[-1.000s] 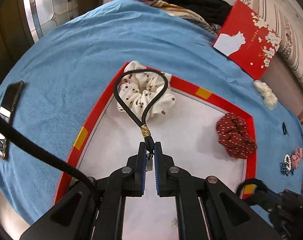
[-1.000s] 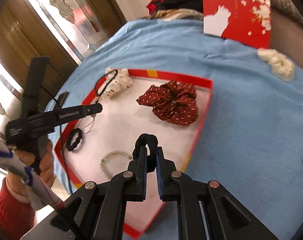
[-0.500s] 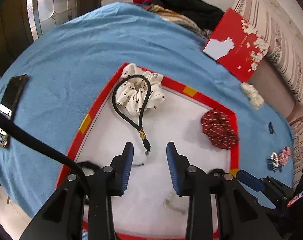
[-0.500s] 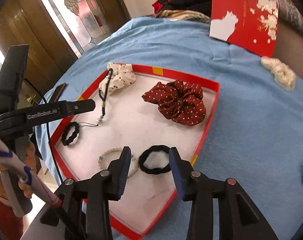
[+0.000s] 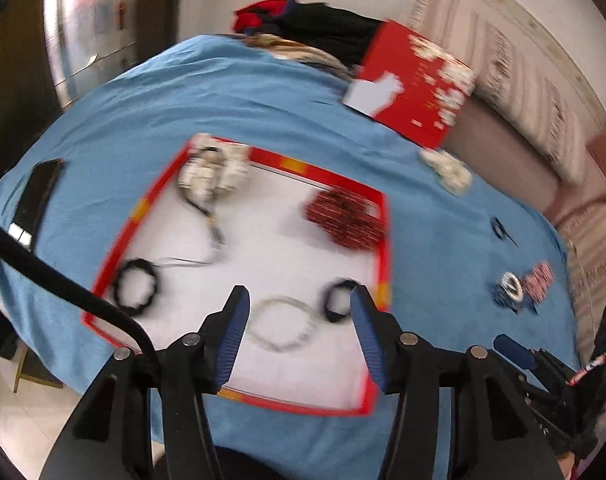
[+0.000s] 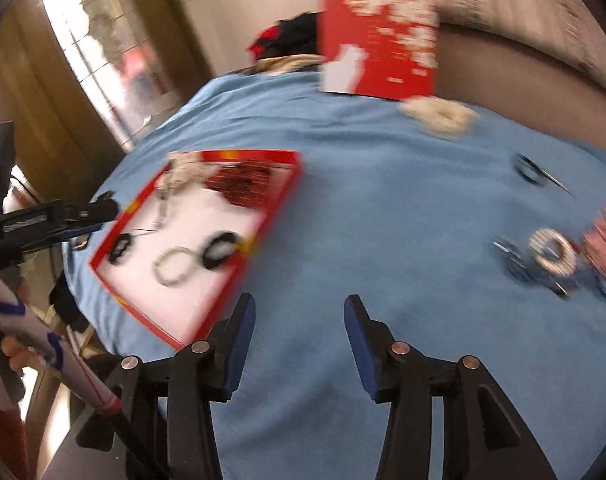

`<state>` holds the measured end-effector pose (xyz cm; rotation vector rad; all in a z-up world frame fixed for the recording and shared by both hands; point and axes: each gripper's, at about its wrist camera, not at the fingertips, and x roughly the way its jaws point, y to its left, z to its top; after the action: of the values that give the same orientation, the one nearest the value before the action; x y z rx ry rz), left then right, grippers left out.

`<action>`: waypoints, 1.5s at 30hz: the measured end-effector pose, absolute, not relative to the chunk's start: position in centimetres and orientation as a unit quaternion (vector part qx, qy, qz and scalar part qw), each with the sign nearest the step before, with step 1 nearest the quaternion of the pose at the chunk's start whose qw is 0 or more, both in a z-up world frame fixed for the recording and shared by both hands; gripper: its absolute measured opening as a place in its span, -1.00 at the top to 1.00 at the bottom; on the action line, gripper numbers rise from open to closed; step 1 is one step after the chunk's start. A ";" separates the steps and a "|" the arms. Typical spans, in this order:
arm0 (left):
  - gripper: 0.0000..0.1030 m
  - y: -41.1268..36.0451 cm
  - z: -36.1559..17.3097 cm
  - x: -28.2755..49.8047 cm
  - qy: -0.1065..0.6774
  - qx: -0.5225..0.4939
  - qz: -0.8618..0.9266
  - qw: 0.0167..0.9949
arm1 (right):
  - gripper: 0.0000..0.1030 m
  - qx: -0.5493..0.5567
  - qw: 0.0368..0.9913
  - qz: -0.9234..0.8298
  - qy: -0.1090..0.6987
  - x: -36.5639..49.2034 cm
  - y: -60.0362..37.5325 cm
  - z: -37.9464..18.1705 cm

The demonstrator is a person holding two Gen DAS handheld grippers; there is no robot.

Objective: Organize jewelry
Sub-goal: 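Move both open tools back toward the remaining pile, then grasp the blue-striped watch strap with the left tool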

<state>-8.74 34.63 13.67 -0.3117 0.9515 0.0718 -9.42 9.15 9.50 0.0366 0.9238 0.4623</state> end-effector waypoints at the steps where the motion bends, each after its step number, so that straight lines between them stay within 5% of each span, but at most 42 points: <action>1: -0.02 33.3 13.7 -8.7 0.459 -0.144 0.022 0.877 | 0.03 0.023 0.872 0.209 0.443 -9.8 7.5 9.2; 13: -0.09 18.0 10.8 -7.1 0.502 -0.078 -0.084 0.857 | 0.02 0.128 0.884 0.027 0.448 -12.5 -13.1 5.9; 30: -0.07 2.8 3.2 4.3 0.558 -0.124 -0.126 0.810 | 0.01 0.249 0.877 -0.002 0.411 -11.6 -21.0 2.7; 32: 0.20 2.3 2.0 5.6 0.570 -0.139 -0.124 0.800 | 0.01 0.250 0.876 0.003 0.412 -11.1 -20.9 2.6; 33: 0.66 2.2 1.3 6.1 0.580 -0.149 -0.126 0.791 | 0.01 0.247 0.877 0.003 0.412 -11.1 -20.7 2.6; 34: 0.82 2.1 0.8 6.4 0.588 -0.163 -0.134 0.781 | 0.01 0.242 0.878 0.003 0.412 -11.0 -20.6 2.5; 45: 1.00 8.8 6.4 1.1 0.539 -0.126 -0.160 0.817 | -0.01 0.154 0.894 -0.023 0.419 -10.5 -18.4 2.4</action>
<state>1.11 8.83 6.44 -0.2693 1.1490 -0.3402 -10.48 -18.45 2.40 0.3183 0.8697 -0.0470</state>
